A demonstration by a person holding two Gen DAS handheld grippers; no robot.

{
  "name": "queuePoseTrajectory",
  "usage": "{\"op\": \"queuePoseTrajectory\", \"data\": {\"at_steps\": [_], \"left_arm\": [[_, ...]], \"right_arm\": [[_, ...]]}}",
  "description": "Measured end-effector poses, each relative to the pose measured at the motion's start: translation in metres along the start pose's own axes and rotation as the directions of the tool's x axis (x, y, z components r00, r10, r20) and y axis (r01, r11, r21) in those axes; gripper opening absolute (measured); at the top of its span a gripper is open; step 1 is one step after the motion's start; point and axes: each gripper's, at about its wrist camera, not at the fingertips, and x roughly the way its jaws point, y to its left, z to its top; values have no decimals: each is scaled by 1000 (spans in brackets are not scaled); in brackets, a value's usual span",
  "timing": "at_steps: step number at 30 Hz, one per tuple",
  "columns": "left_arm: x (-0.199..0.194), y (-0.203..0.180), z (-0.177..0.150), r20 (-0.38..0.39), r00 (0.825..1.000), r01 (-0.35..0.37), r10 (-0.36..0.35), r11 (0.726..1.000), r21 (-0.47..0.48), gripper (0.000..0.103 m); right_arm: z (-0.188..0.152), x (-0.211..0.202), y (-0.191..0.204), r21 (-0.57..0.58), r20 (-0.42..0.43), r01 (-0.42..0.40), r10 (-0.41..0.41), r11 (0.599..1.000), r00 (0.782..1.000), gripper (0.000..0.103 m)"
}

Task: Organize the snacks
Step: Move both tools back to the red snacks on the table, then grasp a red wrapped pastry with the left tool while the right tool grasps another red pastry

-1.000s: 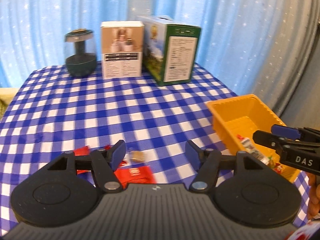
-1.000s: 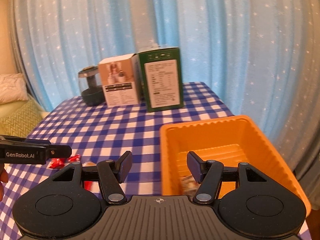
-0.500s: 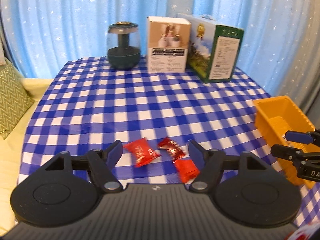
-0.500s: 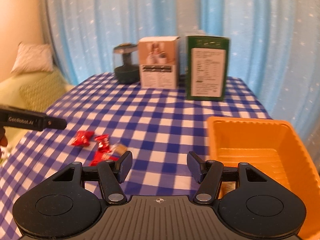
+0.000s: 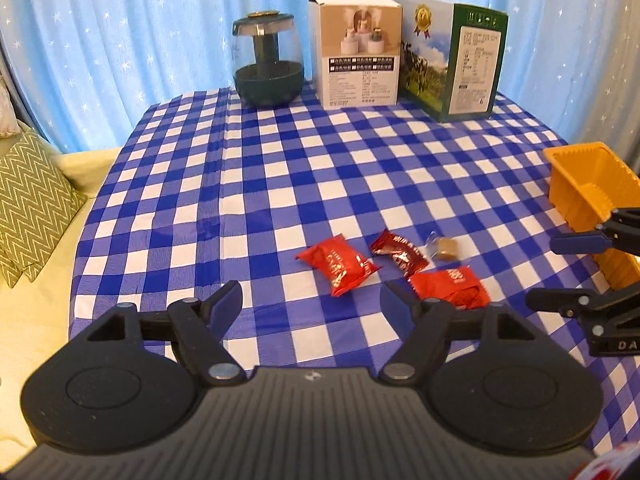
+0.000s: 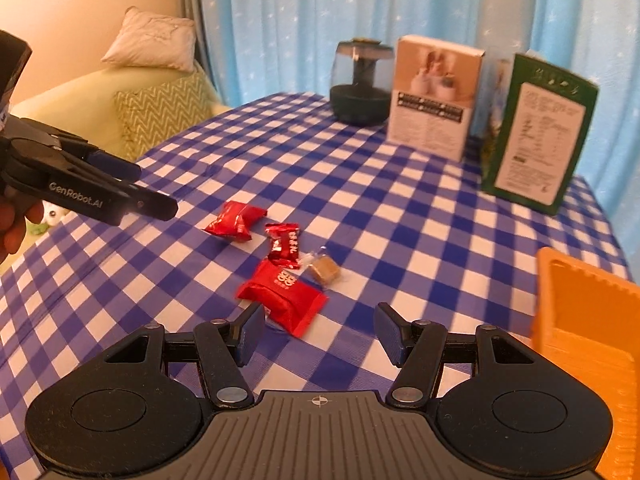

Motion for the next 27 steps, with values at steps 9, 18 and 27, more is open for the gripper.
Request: {"op": "queuePoseTrajectory", "data": {"at_steps": [9, 18, 27], "left_arm": [[12, 3, 1, -26, 999, 19, -19, 1000, -3, 73], [21, 2, 5, -43, 999, 28, -29, 1000, -8, 73], [27, 5, 6, -47, 998, 35, -36, 999, -32, 73]], "right_arm": [[2, 32, 8, -91, -27, -94, 92, 991, 995, 61], [0, 65, 10, -164, -54, -100, 92, 981, 994, 60], [5, 83, 7, -162, -49, -147, 140, 976, 989, 45]]}}
